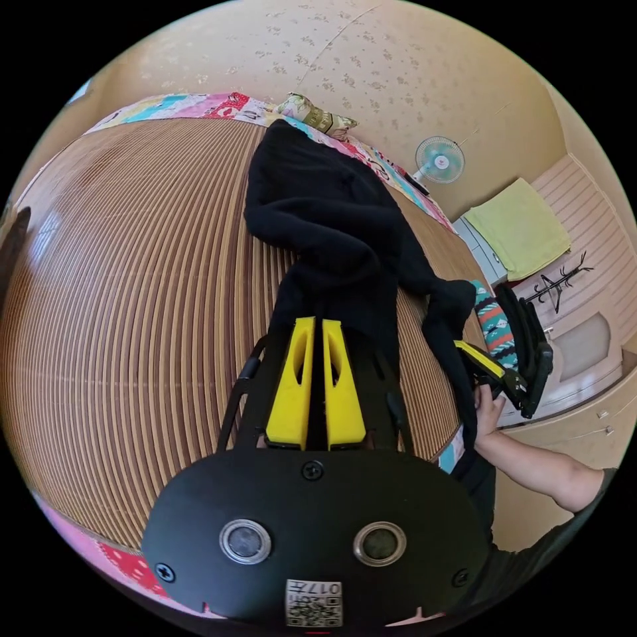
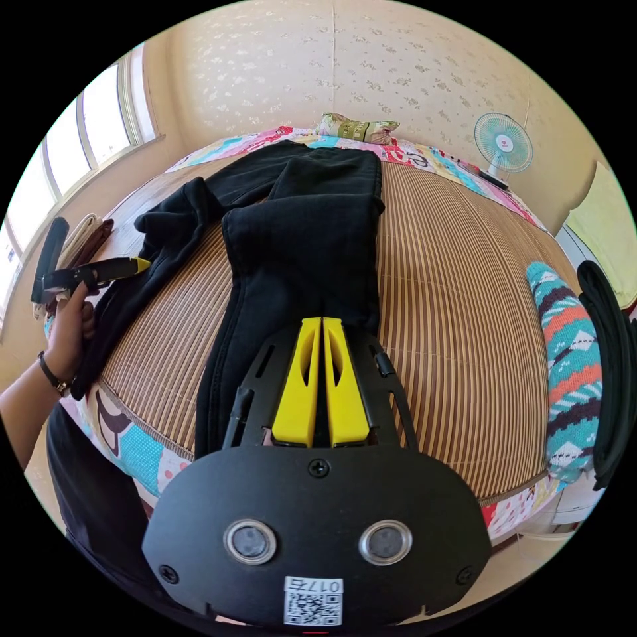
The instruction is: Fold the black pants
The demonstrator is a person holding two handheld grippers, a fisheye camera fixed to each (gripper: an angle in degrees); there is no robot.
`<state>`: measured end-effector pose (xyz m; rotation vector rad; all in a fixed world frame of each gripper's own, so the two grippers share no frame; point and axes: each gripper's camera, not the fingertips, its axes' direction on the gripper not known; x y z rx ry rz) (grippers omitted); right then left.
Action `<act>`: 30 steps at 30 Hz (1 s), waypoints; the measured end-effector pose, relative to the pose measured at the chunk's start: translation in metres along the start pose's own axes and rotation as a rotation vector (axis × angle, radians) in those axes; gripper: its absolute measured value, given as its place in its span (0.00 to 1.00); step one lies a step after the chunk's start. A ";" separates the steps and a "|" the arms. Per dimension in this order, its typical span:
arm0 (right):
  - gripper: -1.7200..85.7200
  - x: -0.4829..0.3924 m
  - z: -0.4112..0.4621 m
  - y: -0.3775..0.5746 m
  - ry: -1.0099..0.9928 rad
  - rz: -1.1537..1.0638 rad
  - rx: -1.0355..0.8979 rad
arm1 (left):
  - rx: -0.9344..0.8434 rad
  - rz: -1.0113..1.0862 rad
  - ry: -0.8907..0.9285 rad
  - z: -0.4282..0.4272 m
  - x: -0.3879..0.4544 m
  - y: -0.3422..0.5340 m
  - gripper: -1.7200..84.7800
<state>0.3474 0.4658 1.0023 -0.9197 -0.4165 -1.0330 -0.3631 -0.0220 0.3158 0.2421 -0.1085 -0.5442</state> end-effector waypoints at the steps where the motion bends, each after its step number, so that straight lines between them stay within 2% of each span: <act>1: 0.02 -0.002 0.000 0.000 0.001 0.000 0.000 | 0.010 -0.018 0.010 -0.001 0.000 0.008 0.03; 4: 0.02 -0.008 0.000 0.000 0.008 -0.003 0.002 | 0.038 -0.043 0.032 -0.005 0.010 0.055 0.03; 11: 0.02 -0.021 -0.001 -0.001 0.023 -0.009 0.001 | 0.207 0.001 -0.065 -0.018 0.051 0.177 0.02; 14: 0.02 -0.024 -0.002 -0.002 0.020 -0.008 0.003 | 0.219 0.014 -0.096 -0.024 0.064 0.210 0.03; 21: 0.02 -0.031 -0.006 -0.006 0.016 -0.005 0.004 | 0.069 0.025 0.011 -0.031 0.054 0.223 0.03; 24: 0.02 -0.034 -0.009 -0.009 0.021 -0.007 0.003 | 0.136 0.091 0.059 -0.021 0.042 0.239 0.03; 27: 0.02 -0.037 -0.012 -0.012 0.031 -0.010 0.004 | 0.171 0.008 0.176 -0.010 0.025 0.248 0.02; 30: 0.02 -0.040 -0.015 -0.016 0.052 -0.019 -0.002 | 0.164 0.034 0.144 -0.004 0.032 0.252 0.02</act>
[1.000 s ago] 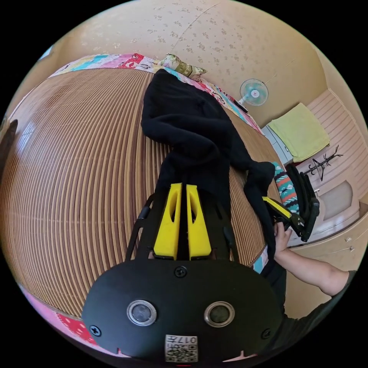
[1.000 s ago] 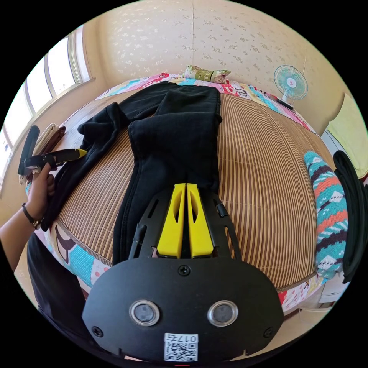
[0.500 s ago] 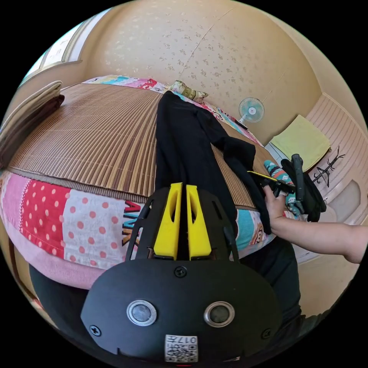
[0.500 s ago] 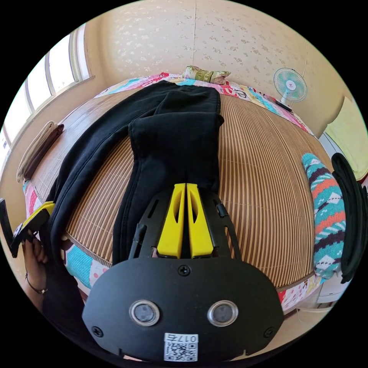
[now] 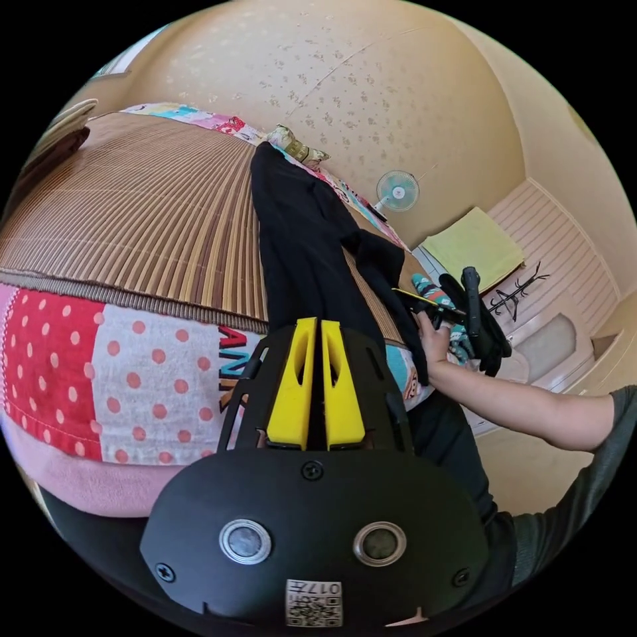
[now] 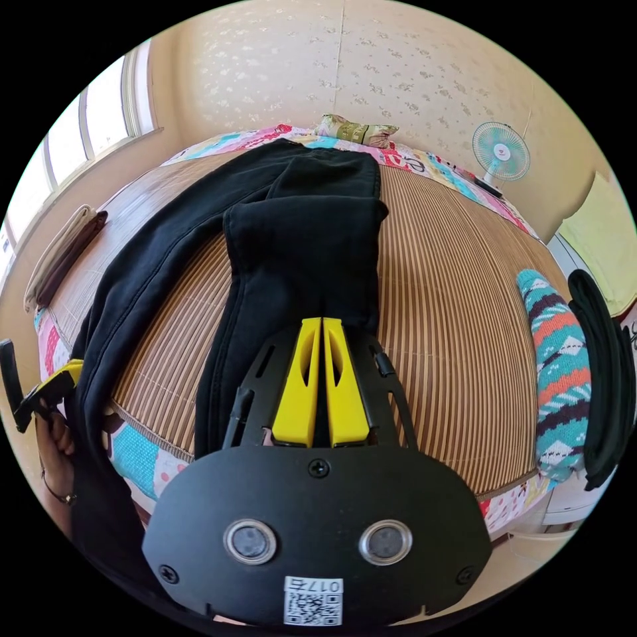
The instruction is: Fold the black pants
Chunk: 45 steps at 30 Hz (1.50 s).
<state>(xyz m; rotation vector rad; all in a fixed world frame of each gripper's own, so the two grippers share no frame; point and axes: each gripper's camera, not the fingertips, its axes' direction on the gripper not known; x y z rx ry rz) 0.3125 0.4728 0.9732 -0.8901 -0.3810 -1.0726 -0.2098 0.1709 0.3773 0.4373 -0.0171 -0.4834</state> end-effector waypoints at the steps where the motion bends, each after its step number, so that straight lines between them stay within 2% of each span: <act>1: 0.02 -0.001 -0.001 -0.002 0.008 -0.004 -0.004 | -0.005 0.007 -0.012 0.001 0.002 0.000 0.01; 5: 0.02 -0.004 -0.009 -0.004 0.041 0.002 -0.037 | -0.064 0.092 -0.116 0.011 0.024 0.001 0.01; 9: 0.02 -0.005 -0.029 0.019 0.048 0.045 -0.030 | -0.054 0.086 -0.123 0.018 0.027 0.010 0.02; 15: 0.03 0.013 -0.077 0.089 -0.124 0.112 0.070 | -0.066 0.057 -0.082 0.025 0.024 0.016 0.02; 17: 0.03 0.028 -0.095 0.096 -0.202 0.098 0.028 | -0.071 0.062 -0.088 0.026 0.026 0.017 0.02; 21: 0.04 0.059 -0.122 0.097 -0.228 0.097 -0.052 | -0.094 0.101 -0.157 0.029 0.039 0.019 0.02; 24: 0.06 0.093 -0.147 0.102 -0.155 0.140 -0.056 | -0.078 0.130 -0.197 0.029 0.051 0.023 0.02; 27: 0.14 0.123 -0.156 0.107 -0.154 0.148 -0.101 | -0.022 0.186 -0.171 0.025 0.061 0.028 0.01; 31: 0.18 0.155 -0.134 0.112 -0.348 0.126 -0.235 | 0.017 0.270 -0.097 0.026 0.073 0.031 0.01; 35: 0.15 0.178 -0.102 0.097 -0.476 0.118 -0.453 | -0.028 0.302 -0.070 0.042 0.076 0.031 0.01; 37: 0.11 0.193 -0.100 0.092 -0.567 0.117 -0.493 | -0.056 0.292 -0.097 0.049 0.073 0.029 0.01; 39: 0.08 0.214 -0.112 0.089 -0.679 0.124 -0.459 | -0.094 0.275 -0.100 0.057 0.066 0.023 0.01; 40: 0.07 0.230 -0.125 0.087 -0.821 0.099 -0.398 | -0.104 0.266 -0.093 0.059 0.063 0.022 0.01; 41: 0.06 0.247 -0.143 0.086 -1.008 0.059 -0.296 | -0.119 0.244 -0.067 0.063 0.055 0.019 0.01; 43: 0.06 0.280 -0.173 0.085 -1.258 0.017 -0.083 | -0.120 0.203 -0.010 0.065 0.042 0.015 0.01; 44: 0.06 0.302 -0.188 0.086 -1.341 0.012 0.032 | -0.118 0.171 0.036 0.065 0.032 0.012 0.01; 45: 0.06 0.311 -0.192 0.086 -1.362 0.015 0.066 | -0.126 0.146 0.081 0.066 0.023 0.008 0.01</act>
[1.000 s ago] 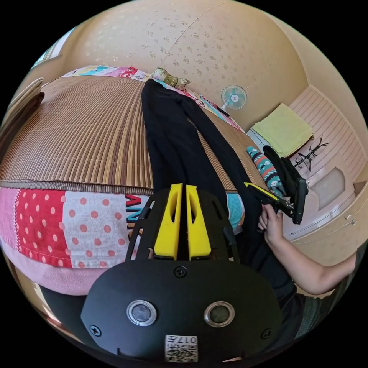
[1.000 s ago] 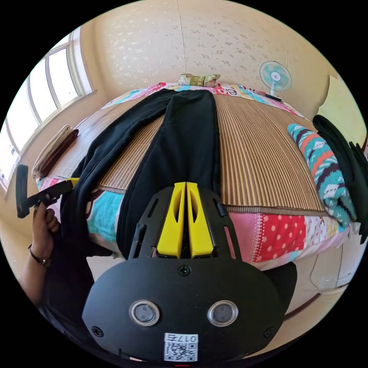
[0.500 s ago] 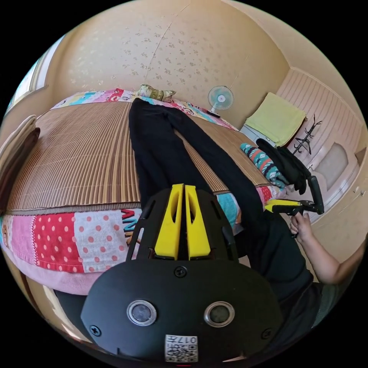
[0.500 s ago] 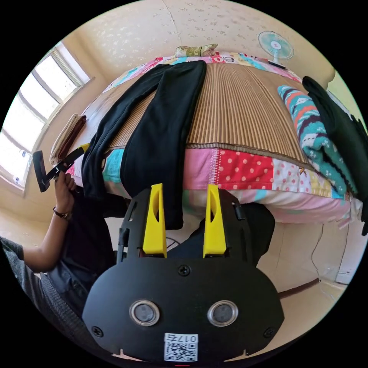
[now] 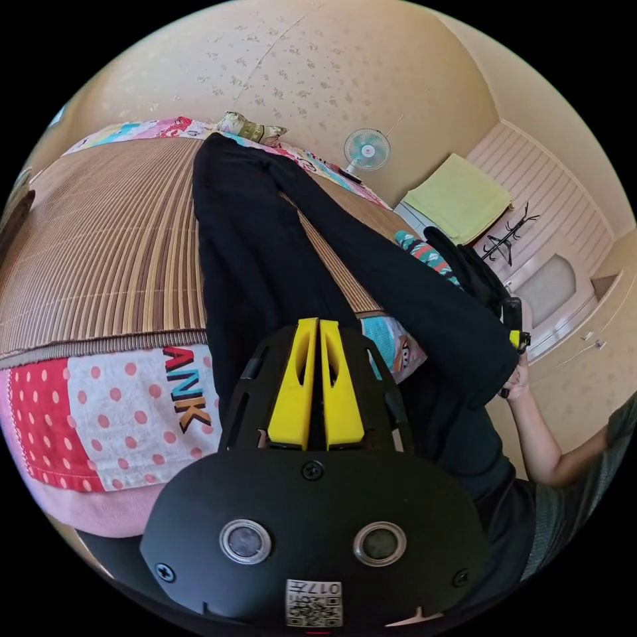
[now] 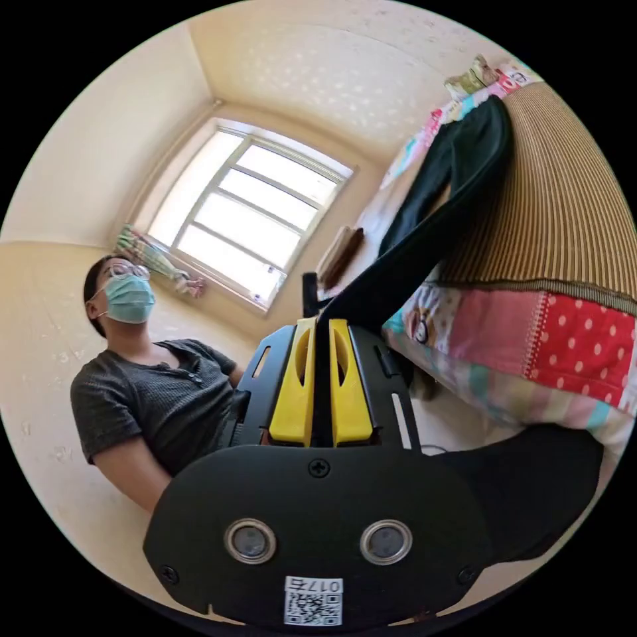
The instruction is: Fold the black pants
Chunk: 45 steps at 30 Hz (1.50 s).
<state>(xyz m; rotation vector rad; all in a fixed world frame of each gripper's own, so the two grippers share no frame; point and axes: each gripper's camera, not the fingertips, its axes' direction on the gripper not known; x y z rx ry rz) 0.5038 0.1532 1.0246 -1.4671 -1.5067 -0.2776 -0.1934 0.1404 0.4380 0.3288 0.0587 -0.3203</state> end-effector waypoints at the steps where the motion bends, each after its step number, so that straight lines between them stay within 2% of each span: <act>1: 0.06 0.002 -0.018 -0.002 -0.003 0.016 0.027 | -0.005 -0.009 0.017 0.000 -0.004 -0.002 0.01; 3: 0.05 0.016 -0.032 -0.006 0.101 0.172 -0.019 | -0.023 -0.037 0.060 0.000 -0.017 -0.008 0.01; 5: 0.05 0.027 -0.039 -0.008 0.311 0.324 -0.097 | -0.036 -0.055 0.072 0.000 -0.023 -0.013 0.01; 7: 0.05 0.020 -0.043 -0.013 0.325 0.287 -0.104 | -0.058 -0.081 0.062 0.002 -0.026 -0.017 0.01; 9: 0.05 0.006 -0.052 -0.020 0.205 0.156 -0.036 | -0.078 -0.109 0.044 0.003 -0.026 -0.021 0.01; 11: 0.05 -0.003 -0.067 -0.030 -0.013 0.008 0.072 | -0.106 -0.103 0.043 0.005 -0.023 -0.026 0.01; 13: 0.05 -0.002 -0.075 -0.038 -0.137 -0.067 0.121 | -0.129 -0.104 0.090 0.009 -0.022 -0.027 0.01; 16: 0.05 0.010 -0.079 -0.050 -0.272 -0.116 0.182 | -0.172 -0.116 0.248 0.026 -0.025 -0.025 0.01; 18: 0.05 0.020 -0.076 -0.058 -0.294 -0.086 0.173 | -0.203 -0.109 0.323 0.028 -0.027 -0.025 0.01; 22: 0.05 0.040 -0.048 -0.077 -0.161 0.106 -0.050 | -0.131 -0.027 0.436 -0.001 -0.033 -0.031 0.04; 24: 0.05 0.036 -0.029 -0.082 -0.107 0.103 -0.157 | -0.007 -0.012 0.481 -0.027 -0.045 -0.033 0.07; 26: 0.05 0.032 0.003 -0.088 -0.031 0.078 -0.254 | 0.041 0.030 0.541 -0.037 -0.049 -0.036 0.08; 28: 0.05 0.037 0.028 -0.097 0.011 0.086 -0.304 | 0.032 0.049 0.635 -0.035 -0.052 -0.041 0.09; 30: 0.05 0.045 0.056 -0.108 0.042 0.091 -0.358 | -0.003 0.023 0.736 -0.022 -0.057 -0.044 0.15; 33: 0.05 0.061 0.099 -0.131 0.030 0.090 -0.414 | -0.016 -0.020 0.787 -0.012 -0.065 -0.045 0.21; 38: 0.05 0.085 0.162 -0.162 0.029 0.082 -0.531 | -0.027 -0.040 0.688 -0.013 -0.075 -0.048 0.21; 42: 0.05 0.101 0.185 -0.176 0.023 0.096 -0.584 | -0.124 -0.028 0.569 -0.003 -0.074 -0.054 0.13; 45: 0.05 0.109 0.188 -0.189 0.014 0.111 -0.637 | -0.156 0.018 0.573 0.002 -0.066 -0.059 0.09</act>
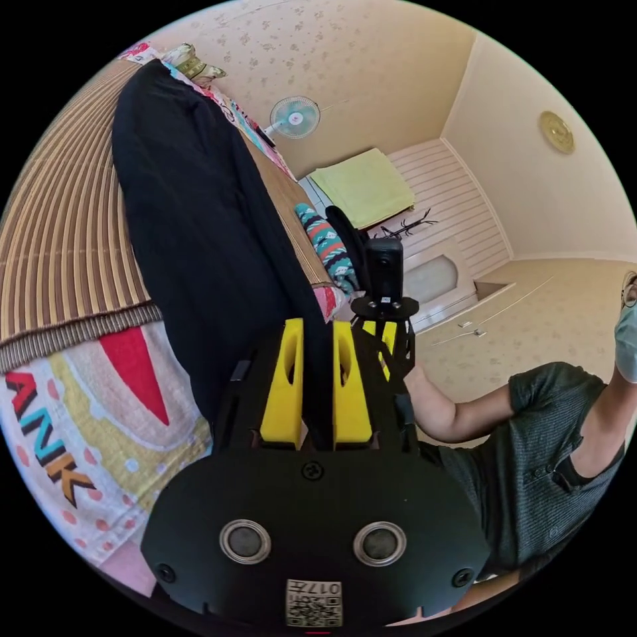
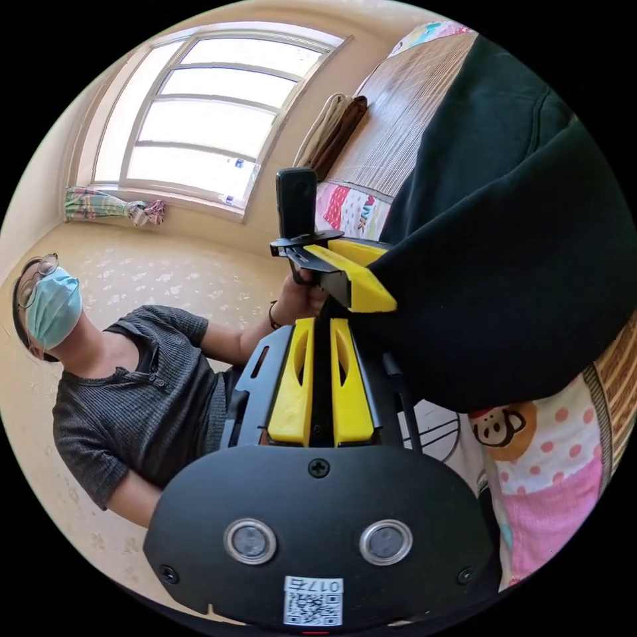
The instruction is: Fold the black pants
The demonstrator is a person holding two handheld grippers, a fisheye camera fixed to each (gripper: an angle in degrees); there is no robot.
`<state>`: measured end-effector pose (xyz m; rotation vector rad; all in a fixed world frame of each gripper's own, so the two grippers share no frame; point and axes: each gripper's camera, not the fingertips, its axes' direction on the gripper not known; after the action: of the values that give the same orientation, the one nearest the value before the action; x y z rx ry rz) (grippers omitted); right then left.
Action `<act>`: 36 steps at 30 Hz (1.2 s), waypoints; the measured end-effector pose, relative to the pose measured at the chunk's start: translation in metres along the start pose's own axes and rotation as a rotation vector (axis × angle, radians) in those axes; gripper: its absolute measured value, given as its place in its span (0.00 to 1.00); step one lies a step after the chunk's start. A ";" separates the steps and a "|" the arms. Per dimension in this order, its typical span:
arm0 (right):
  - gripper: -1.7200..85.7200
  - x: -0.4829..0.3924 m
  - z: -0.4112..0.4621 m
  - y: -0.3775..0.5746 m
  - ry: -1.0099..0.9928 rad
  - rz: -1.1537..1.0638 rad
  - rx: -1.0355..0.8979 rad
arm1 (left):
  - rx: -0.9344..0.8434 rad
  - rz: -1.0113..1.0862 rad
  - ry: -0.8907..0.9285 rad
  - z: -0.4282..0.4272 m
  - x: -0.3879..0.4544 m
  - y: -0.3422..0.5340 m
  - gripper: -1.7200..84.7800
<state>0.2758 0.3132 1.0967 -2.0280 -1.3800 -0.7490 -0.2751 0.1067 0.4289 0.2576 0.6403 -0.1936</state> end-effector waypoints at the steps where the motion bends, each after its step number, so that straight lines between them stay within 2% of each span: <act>1: 0.04 0.001 -0.007 -0.004 -0.020 -0.007 -0.032 | -0.003 0.010 0.006 0.001 0.001 -0.001 0.08; 4: 0.04 0.000 -0.045 -0.013 -0.043 -0.059 -0.055 | -0.023 0.042 0.009 0.008 0.006 -0.006 0.07; 6: 0.03 0.003 -0.086 -0.020 0.030 -0.049 0.023 | -0.047 0.072 0.003 0.015 0.011 -0.010 0.07; 8: 0.03 0.018 -0.149 -0.032 0.162 0.018 0.187 | -0.058 0.093 0.018 0.021 0.013 -0.013 0.07; 12: 0.05 0.056 -0.233 -0.068 0.405 0.188 0.388 | -0.104 0.142 0.034 0.032 0.018 -0.021 0.07; 14: 0.11 0.086 -0.273 -0.100 0.547 0.316 0.472 | -0.118 0.155 0.040 0.035 0.018 -0.023 0.07; 16: 0.17 0.112 -0.295 -0.129 0.578 0.372 0.500 | -0.115 0.160 0.051 0.036 0.017 -0.023 0.07; 21: 0.22 0.182 -0.332 -0.200 0.570 0.498 0.514 | -0.114 0.126 0.126 0.039 0.004 -0.024 0.07; 27: 0.20 0.238 -0.369 -0.238 0.496 0.620 0.747 | -0.151 0.121 0.159 0.042 -0.004 -0.029 0.07; 30: 0.16 0.253 -0.381 -0.247 0.460 0.659 0.855 | -0.187 0.129 0.149 0.048 -0.002 -0.031 0.07; 32: 0.09 0.255 -0.388 -0.244 0.387 0.631 1.004 | -0.217 0.143 0.141 0.053 0.001 -0.033 0.07; 34: 0.06 0.258 -0.391 -0.248 0.325 0.601 1.051 | -0.241 0.152 0.145 0.056 0.003 -0.035 0.07; 36: 0.05 0.259 -0.393 -0.263 0.288 0.558 1.010 | -0.231 0.156 0.158 0.057 0.005 -0.035 0.07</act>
<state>0.0574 0.2714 1.5877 -1.2946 -0.7080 -0.0320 -0.2480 0.0561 0.4631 0.0998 0.7886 0.0516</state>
